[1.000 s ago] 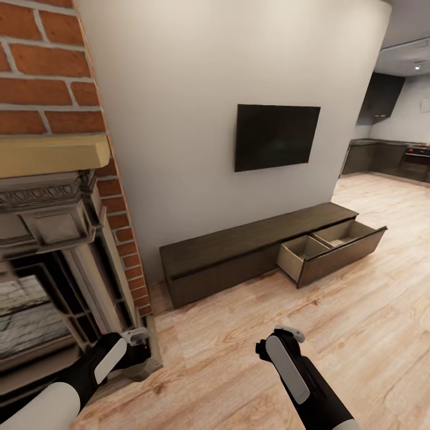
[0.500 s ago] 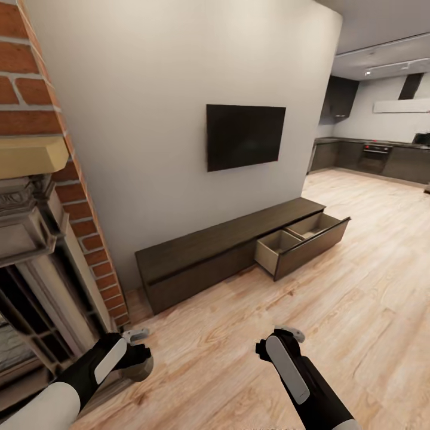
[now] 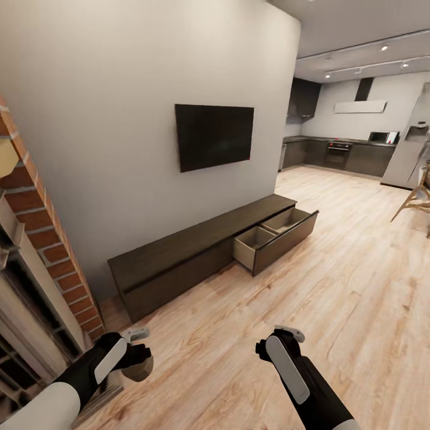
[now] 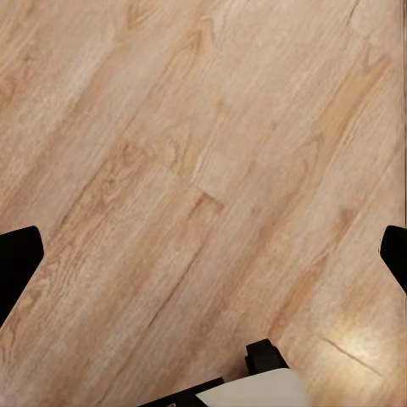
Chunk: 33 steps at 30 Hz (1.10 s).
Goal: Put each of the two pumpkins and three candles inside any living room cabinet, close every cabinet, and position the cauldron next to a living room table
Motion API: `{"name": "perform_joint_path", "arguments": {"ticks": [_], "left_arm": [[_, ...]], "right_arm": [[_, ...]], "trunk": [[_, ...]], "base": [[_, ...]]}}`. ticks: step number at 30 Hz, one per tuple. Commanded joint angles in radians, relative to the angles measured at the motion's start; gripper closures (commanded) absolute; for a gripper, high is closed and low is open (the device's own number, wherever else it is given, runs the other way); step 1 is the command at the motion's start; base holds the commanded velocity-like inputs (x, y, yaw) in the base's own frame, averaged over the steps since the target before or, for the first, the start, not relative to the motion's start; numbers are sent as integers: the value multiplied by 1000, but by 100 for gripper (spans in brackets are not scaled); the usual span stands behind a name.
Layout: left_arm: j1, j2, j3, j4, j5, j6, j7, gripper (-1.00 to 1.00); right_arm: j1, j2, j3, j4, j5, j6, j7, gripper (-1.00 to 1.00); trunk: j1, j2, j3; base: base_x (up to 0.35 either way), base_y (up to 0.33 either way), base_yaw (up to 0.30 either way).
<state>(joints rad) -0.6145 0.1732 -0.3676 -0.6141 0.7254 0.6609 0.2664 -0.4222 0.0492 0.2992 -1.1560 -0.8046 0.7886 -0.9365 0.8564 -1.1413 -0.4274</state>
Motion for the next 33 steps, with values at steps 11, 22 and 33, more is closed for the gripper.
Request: {"name": "perform_joint_path", "arguments": {"ticks": [11,22,33], "left_arm": [[-1,2,-5,-3,10,0,10,100],[-1,2,-5,-6,9,-1,11,100],[-1,2,-6,-8,8,-3,11,100]], "right_arm": [[-1,0,2,0,-8,3,-10,-100],[-1,0,2,-1,-8,3,-10,-100],[-1,0,2,-1,-8,3,-11,-100]], "trunk": [[0,-1,-1],[0,-1,-1],[0,-1,-1]], "base": [[0,0,-277],[0,0,-277],[0,0,-277]]}}
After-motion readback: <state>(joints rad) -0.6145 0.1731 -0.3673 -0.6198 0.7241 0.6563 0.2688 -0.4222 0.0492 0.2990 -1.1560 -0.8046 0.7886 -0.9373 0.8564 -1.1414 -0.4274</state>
